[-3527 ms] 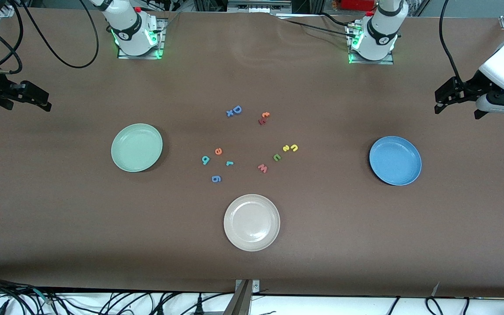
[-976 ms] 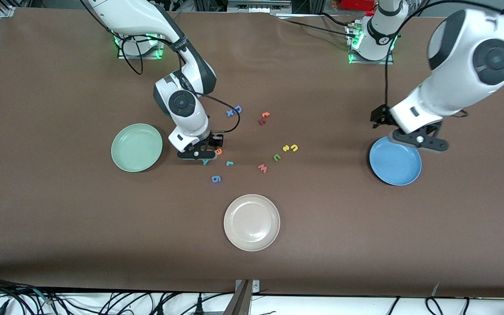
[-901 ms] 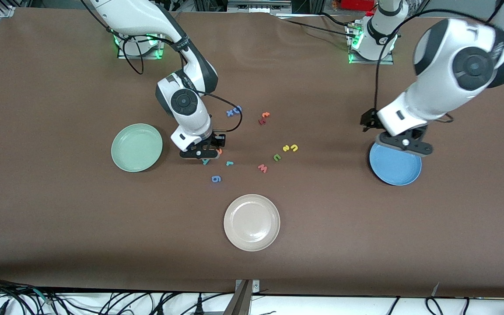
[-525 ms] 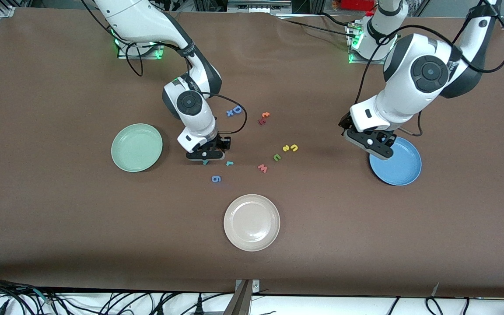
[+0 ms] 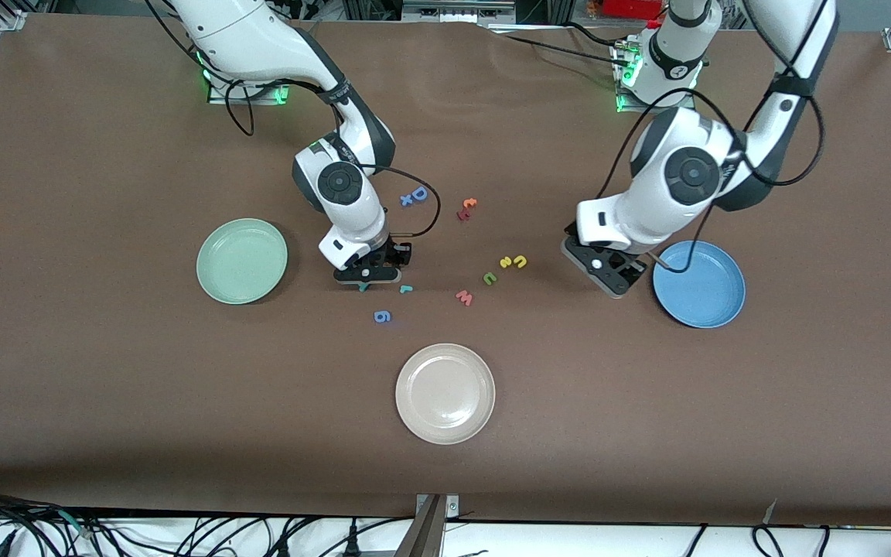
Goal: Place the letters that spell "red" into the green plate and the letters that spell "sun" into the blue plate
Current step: 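Grasp the orange e with the right gripper while the left grasps yellow u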
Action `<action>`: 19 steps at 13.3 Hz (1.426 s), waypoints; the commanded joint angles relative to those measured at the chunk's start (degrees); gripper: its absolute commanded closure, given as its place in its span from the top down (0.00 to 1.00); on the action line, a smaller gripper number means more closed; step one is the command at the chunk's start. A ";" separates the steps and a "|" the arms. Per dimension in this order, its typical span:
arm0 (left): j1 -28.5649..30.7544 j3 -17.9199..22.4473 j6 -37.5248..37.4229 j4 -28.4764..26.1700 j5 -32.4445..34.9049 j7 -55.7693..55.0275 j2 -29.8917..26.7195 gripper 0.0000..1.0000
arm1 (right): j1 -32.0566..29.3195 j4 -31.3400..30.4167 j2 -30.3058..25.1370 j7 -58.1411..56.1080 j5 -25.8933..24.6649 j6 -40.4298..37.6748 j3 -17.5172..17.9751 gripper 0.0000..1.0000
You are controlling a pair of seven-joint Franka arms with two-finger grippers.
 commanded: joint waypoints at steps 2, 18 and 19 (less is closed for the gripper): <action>-2.93 0.40 4.36 0.02 2.06 1.25 4.60 1.00 | 0.72 0.12 0.40 0.67 -0.27 0.98 -0.55 0.30; -13.31 5.68 14.84 -1.66 7.07 -7.63 13.58 0.79 | 0.19 -2.67 -13.48 -36.66 -0.18 -26.01 -20.04 0.14; -13.66 5.76 14.92 -1.66 7.34 -7.63 14.02 0.79 | 0.19 -5.39 -14.80 -38.43 -0.09 -25.40 -21.54 0.14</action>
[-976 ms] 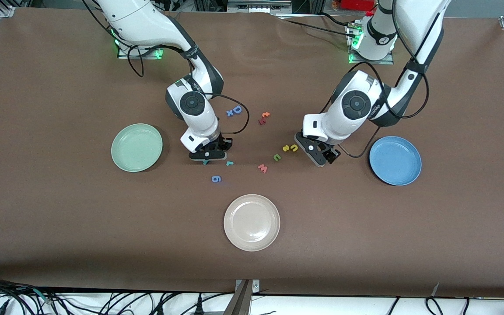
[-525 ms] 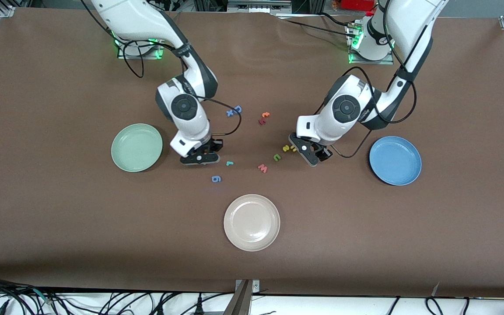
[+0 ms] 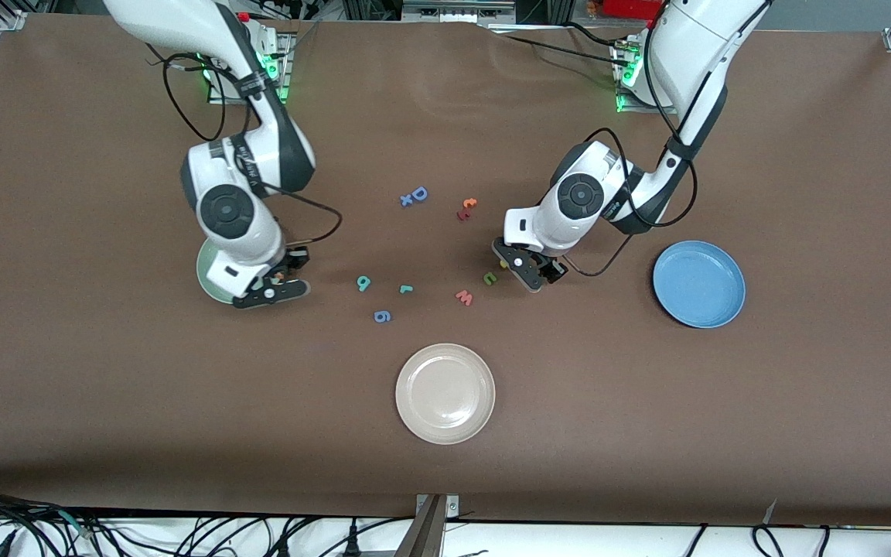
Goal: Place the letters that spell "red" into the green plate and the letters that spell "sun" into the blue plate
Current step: 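Grasp the orange e with the right gripper while the left grasps yellow u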
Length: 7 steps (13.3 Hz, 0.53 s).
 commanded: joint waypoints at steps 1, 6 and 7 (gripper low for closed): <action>-1.88 1.09 0.71 -0.03 2.97 -1.49 0.56 0.78 | 0.42 -8.52 -5.09 -4.06 0.14 1.18 -3.14 0.14; -4.43 1.53 2.55 -0.03 9.99 -9.38 2.23 0.76 | 0.42 -24.18 -8.19 -4.06 0.14 15.75 -5.17 0.14; -4.44 1.53 2.55 -0.11 11.93 -10.71 2.23 0.76 | 0.33 -25.16 -7.83 -4.06 0.14 17.26 -5.17 0.14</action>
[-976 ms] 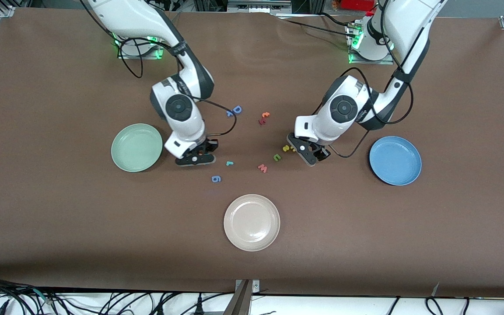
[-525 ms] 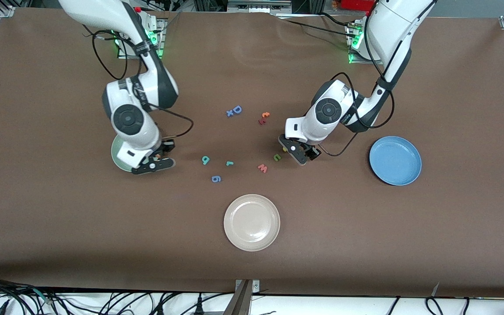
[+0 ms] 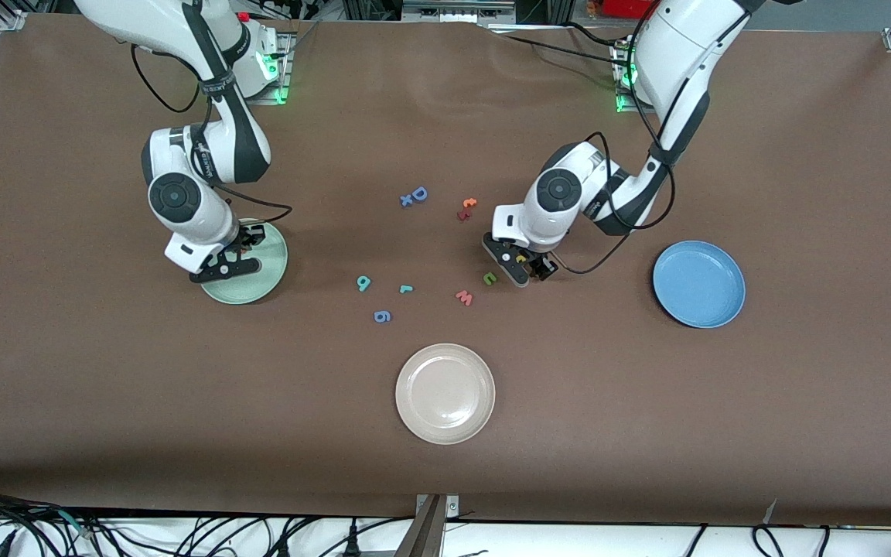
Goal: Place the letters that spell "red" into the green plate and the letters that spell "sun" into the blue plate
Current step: 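Grasp the orange e with the right gripper while the left grasps yellow u, then drop the e on the green plate while the left gripper carries the u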
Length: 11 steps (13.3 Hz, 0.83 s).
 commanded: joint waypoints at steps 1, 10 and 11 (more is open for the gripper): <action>-1.20 1.05 0.89 -0.10 4.53 -3.92 0.04 0.76 | 0.44 -4.67 -1.58 -0.78 0.11 4.54 -0.50 0.15; -1.20 1.49 0.89 -0.02 4.80 -3.57 0.22 0.35 | 0.36 -0.56 -2.90 0.53 0.64 3.06 -0.24 0.98; -1.20 1.57 0.89 -0.02 4.80 -3.57 0.22 0.31 | 0.53 1.11 -2.81 1.14 0.73 1.66 -0.06 0.98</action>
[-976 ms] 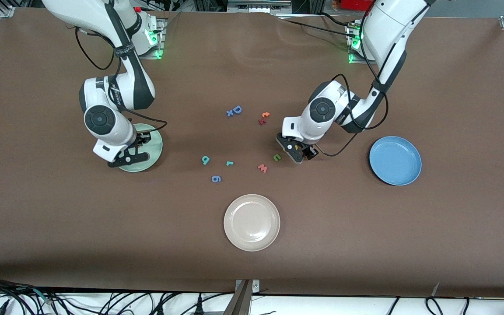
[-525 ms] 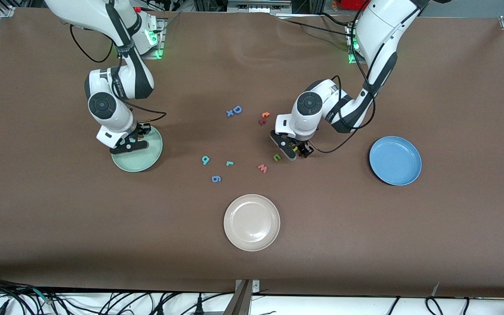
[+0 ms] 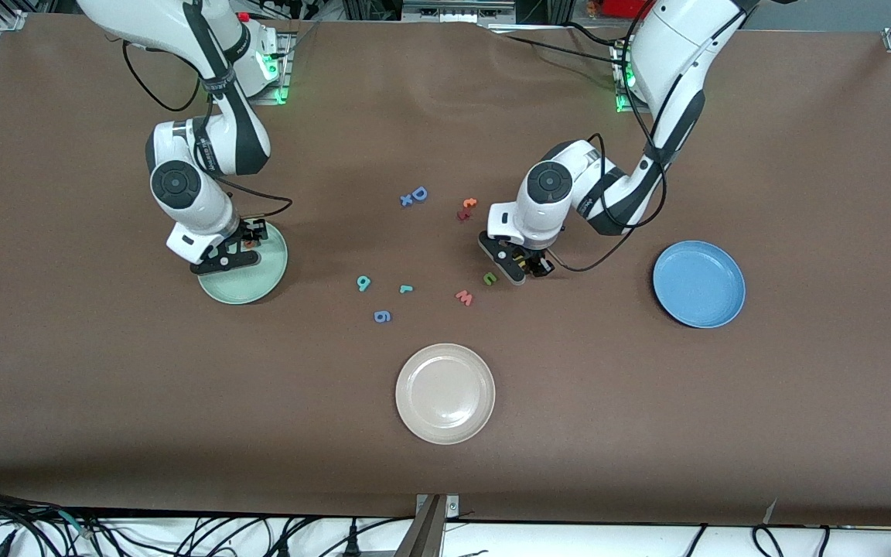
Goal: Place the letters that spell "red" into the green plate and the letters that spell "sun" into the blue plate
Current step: 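Drop the e on the green plate while the left gripper carries the u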
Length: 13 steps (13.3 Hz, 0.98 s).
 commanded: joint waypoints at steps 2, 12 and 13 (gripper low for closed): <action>-0.60 1.15 0.59 -0.16 2.09 -0.87 0.52 0.29 | 1.87 6.86 -0.62 5.77 0.73 -6.19 2.21 0.98; 4.84 2.30 -7.20 -1.56 1.21 2.81 -7.91 0.29 | 3.19 30.16 16.86 33.84 2.22 -9.37 12.77 1.00; 6.51 2.30 -10.28 -1.56 0.34 3.60 -9.58 0.30 | 3.19 32.01 18.01 33.75 4.58 -9.63 12.77 1.00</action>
